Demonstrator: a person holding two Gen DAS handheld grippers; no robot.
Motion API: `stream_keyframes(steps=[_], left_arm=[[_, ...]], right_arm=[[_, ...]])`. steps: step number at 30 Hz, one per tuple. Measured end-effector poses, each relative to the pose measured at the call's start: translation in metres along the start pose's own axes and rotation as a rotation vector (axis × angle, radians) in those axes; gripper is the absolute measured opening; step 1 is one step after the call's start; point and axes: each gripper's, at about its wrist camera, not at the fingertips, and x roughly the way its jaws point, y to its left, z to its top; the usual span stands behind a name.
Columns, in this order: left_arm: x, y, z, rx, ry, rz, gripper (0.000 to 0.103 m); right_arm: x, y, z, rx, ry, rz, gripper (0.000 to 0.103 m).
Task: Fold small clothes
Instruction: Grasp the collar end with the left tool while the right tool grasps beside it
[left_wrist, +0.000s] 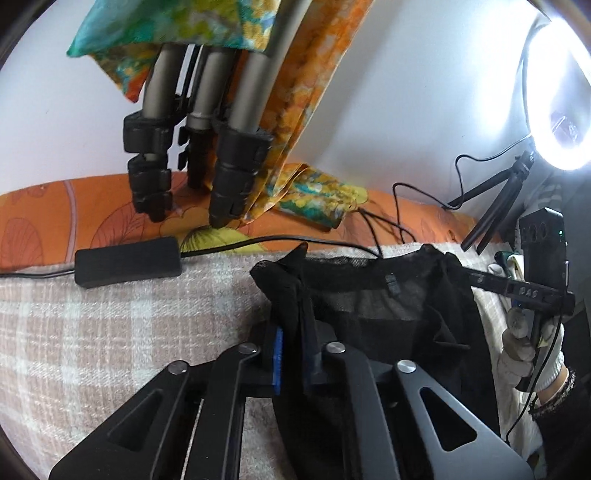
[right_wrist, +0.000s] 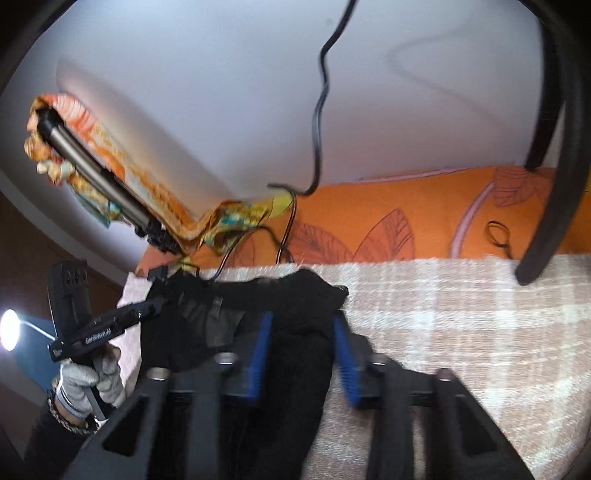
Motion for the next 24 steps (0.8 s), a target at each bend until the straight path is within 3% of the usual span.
stream_keyframes(steps=[3,7,24], left_arm=[[-0.004,-0.006,0.0,0.021,-0.02,-0.001,0.003],[-0.016,-0.011,0.0,0.03,-0.046,-0.011,0.003],[-0.105,-0.045,-0.026,0.084,-0.135,-0.017,0.002]], right_arm=[[-0.002,0.009,-0.001,-0.048,-0.004,-0.024,0.004],[-0.012,0.017,0.0,-0.07,-0.026,-0.018,0.002],[-0.095,0.072,-0.023,-0.175,-0.107,0.013,0.001]])
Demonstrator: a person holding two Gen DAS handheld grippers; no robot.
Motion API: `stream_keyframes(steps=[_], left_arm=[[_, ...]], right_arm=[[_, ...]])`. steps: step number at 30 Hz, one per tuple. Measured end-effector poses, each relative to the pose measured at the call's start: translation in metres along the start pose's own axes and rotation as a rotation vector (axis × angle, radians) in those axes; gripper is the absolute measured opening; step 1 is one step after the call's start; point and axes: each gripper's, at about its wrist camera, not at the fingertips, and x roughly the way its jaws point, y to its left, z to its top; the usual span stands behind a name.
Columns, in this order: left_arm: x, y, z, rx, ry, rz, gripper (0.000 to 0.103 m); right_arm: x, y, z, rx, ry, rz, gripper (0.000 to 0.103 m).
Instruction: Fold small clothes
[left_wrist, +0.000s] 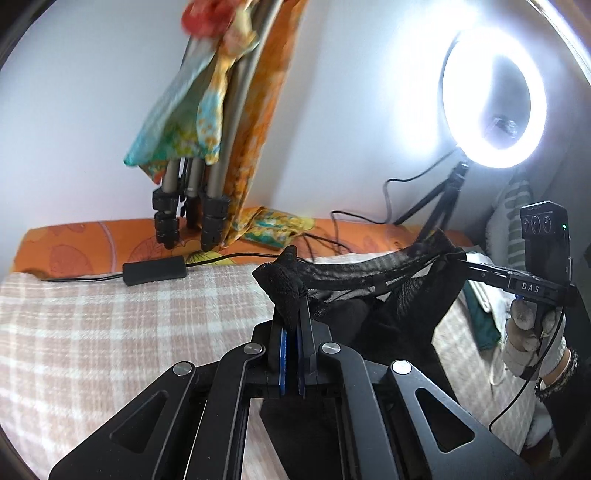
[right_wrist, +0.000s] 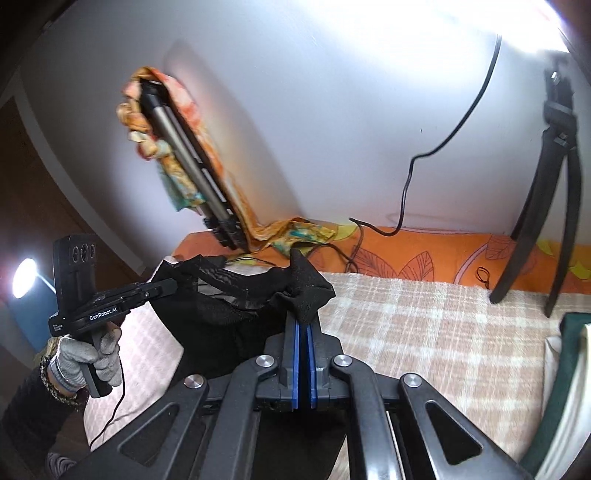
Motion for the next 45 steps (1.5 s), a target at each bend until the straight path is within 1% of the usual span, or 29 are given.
stream_keyframes(steps=[6,11,14,18,24,30,35,37,39,41,42,43,45], left_arm=[[-0.043,-0.02,-0.018,0.03,-0.028,0.006,0.002],[-0.069,-0.033,-0.039,0.052,-0.037,0.019,0.002],[-0.088,-0.041,-0.061,0.064,-0.035,0.031,0.002],[-0.106,-0.049,-0.098,0.068,-0.024,0.036,0.002],[-0.116,-0.054,-0.152,0.054,0.025,0.043,0.002],[-0.124,-0.065,-0.187,0.092,0.042,0.055,0.002],[-0.13,-0.085,-0.207,0.197,0.055,0.087,0.003],[-0.133,-0.092,-0.217,0.247,0.071,0.096,0.006],[-0.138,-0.096,-0.227,0.289,0.083,0.104,0.006],[-0.145,-0.098,-0.237,0.326,0.102,0.107,0.007],[-0.15,-0.098,-0.243,0.338,0.11,0.109,0.009],[-0.155,-0.096,-0.248,0.342,0.117,0.113,0.011],[-0.165,-0.088,-0.254,0.304,0.12,0.103,0.019]], right_arm=[[-0.033,0.03,-0.02,-0.035,-0.009,0.0,0.001],[-0.06,0.051,-0.05,-0.048,-0.011,0.017,0.001],[-0.08,0.064,-0.075,-0.058,-0.005,0.02,0.001],[-0.093,0.075,-0.111,-0.064,0.01,0.022,0.001],[-0.101,0.084,-0.166,-0.069,0.034,0.013,0.001],[-0.106,0.09,-0.208,-0.103,0.052,-0.019,0.001],[-0.112,0.092,-0.229,-0.153,0.05,-0.072,0.002],[-0.116,0.093,-0.237,-0.184,0.059,-0.093,0.003],[-0.122,0.092,-0.246,-0.222,0.068,-0.123,0.003],[-0.129,0.09,-0.256,-0.237,0.082,-0.132,0.004],[-0.133,0.088,-0.261,-0.241,0.095,-0.133,0.007],[-0.137,0.088,-0.266,-0.249,0.112,-0.13,0.007],[-0.147,0.087,-0.275,-0.259,0.114,-0.148,0.031]])
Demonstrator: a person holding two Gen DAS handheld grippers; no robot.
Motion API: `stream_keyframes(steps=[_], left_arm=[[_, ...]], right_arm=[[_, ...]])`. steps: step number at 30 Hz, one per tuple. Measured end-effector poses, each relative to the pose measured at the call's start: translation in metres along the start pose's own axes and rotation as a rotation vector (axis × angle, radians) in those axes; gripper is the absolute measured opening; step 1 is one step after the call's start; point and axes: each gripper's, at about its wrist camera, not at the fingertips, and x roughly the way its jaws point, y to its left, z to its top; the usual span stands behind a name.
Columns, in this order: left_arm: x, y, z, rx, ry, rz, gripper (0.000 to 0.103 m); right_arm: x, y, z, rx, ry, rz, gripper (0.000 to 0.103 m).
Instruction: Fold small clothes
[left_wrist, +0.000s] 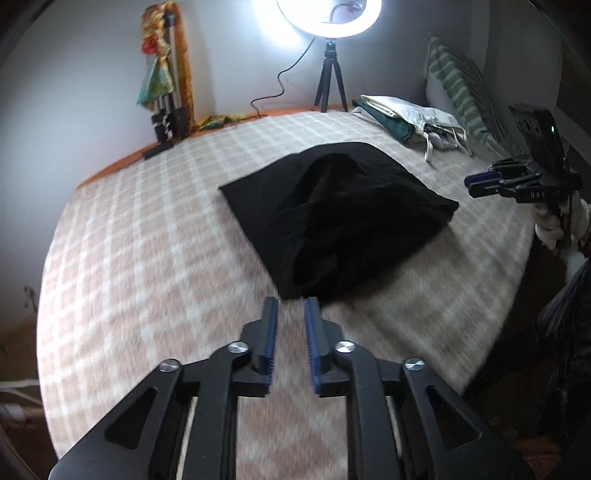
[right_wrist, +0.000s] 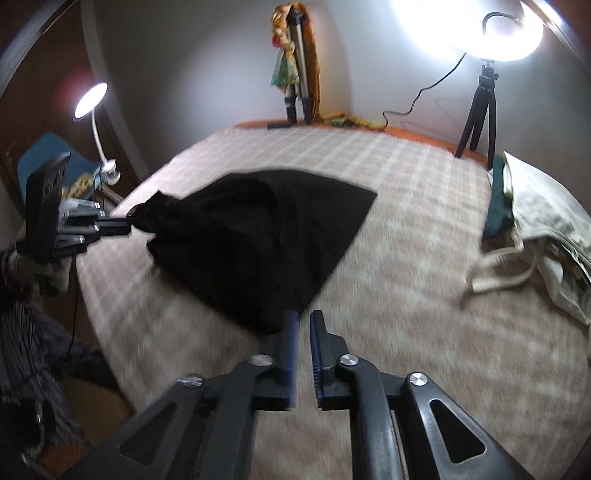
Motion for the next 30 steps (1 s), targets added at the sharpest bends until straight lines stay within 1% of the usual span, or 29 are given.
stream_keyframes(steps=[1,2,3,4,5,7,8,9,11,14,15,17,18,21,24,26,29,30], left_arm=[[-0.003,0.005,-0.002,-0.032,-0.005,-0.006,0.019],[-0.004,0.011,-0.003,-0.077,-0.007,-0.022,0.019],[-0.004,0.02,-0.002,-0.143,-0.005,-0.05,0.019],[-0.002,0.031,-0.001,-0.228,0.0,-0.086,0.019],[0.0,0.04,0.0,-0.294,0.002,-0.116,0.02],[0.007,0.059,-0.001,-0.468,0.004,-0.186,0.02],[0.011,0.065,-0.002,-0.531,0.005,-0.218,0.02],[0.016,0.07,-0.004,-0.6,0.012,-0.259,0.02],[0.028,0.07,-0.006,-0.658,0.047,-0.3,0.02],[0.042,0.058,-0.008,-0.656,0.1,-0.33,0.02],[0.047,0.052,-0.008,-0.653,0.122,-0.335,0.02],[0.052,0.048,-0.007,-0.661,0.137,-0.352,0.02],[0.053,0.045,-0.006,-0.66,0.138,-0.355,0.02],[0.05,0.04,-0.004,-0.649,0.119,-0.36,0.02],[0.051,0.042,-0.002,-0.661,0.107,-0.39,0.019],[0.049,0.043,-0.002,-0.66,0.102,-0.389,0.017],[0.05,0.04,-0.002,-0.638,0.095,-0.381,0.017],[0.05,0.04,-0.002,-0.627,0.091,-0.373,0.014]], right_arm=[[-0.003,-0.004,-0.003,0.03,-0.006,0.008,0.032],[-0.006,-0.011,-0.004,0.092,-0.011,0.043,0.032],[-0.006,-0.018,-0.005,0.155,-0.015,0.079,0.033],[-0.004,-0.026,-0.005,0.223,-0.017,0.113,0.036],[0.0,-0.035,-0.004,0.301,-0.011,0.147,0.042],[0.011,-0.047,-0.004,0.441,0.015,0.21,0.043],[0.019,-0.052,-0.006,0.516,0.03,0.266,0.043],[0.024,-0.053,-0.005,0.551,0.039,0.291,0.043],[0.034,-0.048,-0.005,0.583,0.066,0.319,0.043],[0.045,-0.037,-0.002,0.571,0.103,0.332,0.043],[0.049,-0.033,-0.001,0.561,0.12,0.32,0.043],[0.056,-0.028,-0.001,0.557,0.139,0.313,0.04],[0.058,-0.028,-0.001,0.561,0.147,0.314,0.036],[0.058,-0.028,-0.001,0.571,0.15,0.323,0.03],[0.056,-0.032,0.0,0.594,0.136,0.351,0.029],[0.054,-0.032,0.0,0.595,0.132,0.356,0.029],[0.055,-0.031,0.0,0.591,0.137,0.37,0.029],[0.055,-0.03,0.0,0.583,0.139,0.364,0.029]])
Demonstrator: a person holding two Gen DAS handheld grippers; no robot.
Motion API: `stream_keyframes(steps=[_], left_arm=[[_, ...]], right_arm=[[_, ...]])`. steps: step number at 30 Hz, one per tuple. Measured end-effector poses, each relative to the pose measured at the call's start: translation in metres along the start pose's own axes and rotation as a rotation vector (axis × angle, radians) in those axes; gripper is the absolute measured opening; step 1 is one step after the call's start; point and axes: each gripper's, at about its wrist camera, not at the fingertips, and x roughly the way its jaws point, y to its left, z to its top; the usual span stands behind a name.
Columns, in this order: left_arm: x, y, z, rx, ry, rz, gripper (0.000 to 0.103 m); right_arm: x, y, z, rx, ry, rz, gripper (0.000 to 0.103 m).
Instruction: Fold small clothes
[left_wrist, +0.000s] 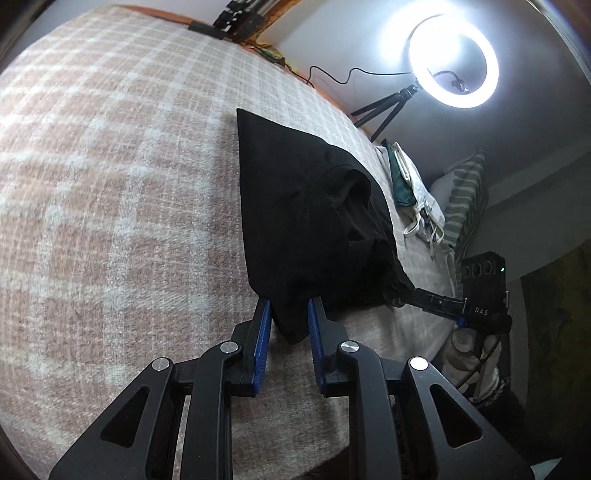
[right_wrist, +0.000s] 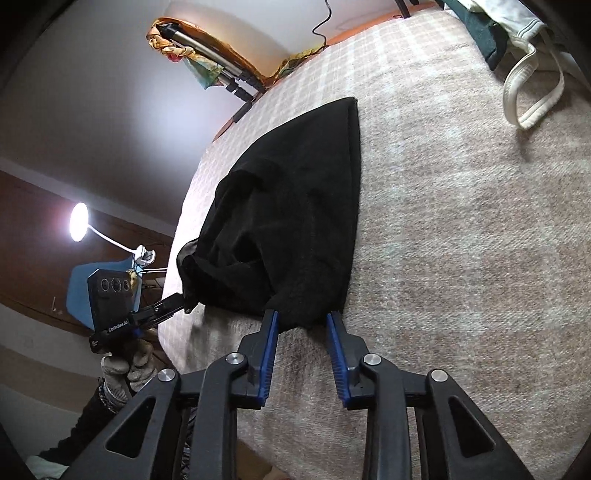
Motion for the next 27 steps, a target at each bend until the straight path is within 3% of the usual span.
stream_keyframes(steps=[2,6,9,12,15,19,21,24,27], left_arm=[[0.002,-0.003,0.001,0.016,-0.005,0.01,0.006],[0.003,-0.005,0.002,0.033,-0.031,0.022,0.002],[-0.007,-0.011,0.006,0.059,-0.062,0.027,0.002],[-0.021,-0.019,0.008,0.091,-0.094,0.014,0.002],[-0.016,-0.021,0.002,0.157,-0.073,0.078,0.002],[0.004,-0.002,-0.008,0.106,0.006,0.109,0.002],[-0.001,-0.004,-0.009,0.119,-0.003,0.109,0.002],[-0.015,-0.012,-0.007,0.155,-0.048,0.113,0.002],[-0.012,-0.004,-0.008,0.146,-0.031,0.136,0.002]], right_arm=[[0.002,0.003,0.0,-0.011,0.005,-0.005,0.023],[0.001,0.009,0.001,-0.029,-0.003,-0.011,0.007],[-0.007,0.012,0.003,-0.038,-0.026,-0.009,0.003],[-0.023,0.015,0.005,-0.033,-0.07,0.018,0.002],[-0.038,0.017,0.005,-0.051,-0.108,0.02,0.001],[-0.021,0.0,0.001,-0.001,-0.04,-0.031,0.001],[-0.018,-0.001,0.0,-0.001,-0.027,-0.043,0.001],[-0.033,0.005,0.004,-0.019,-0.079,0.012,0.001],[-0.029,0.004,0.004,-0.039,-0.057,-0.052,0.001]])
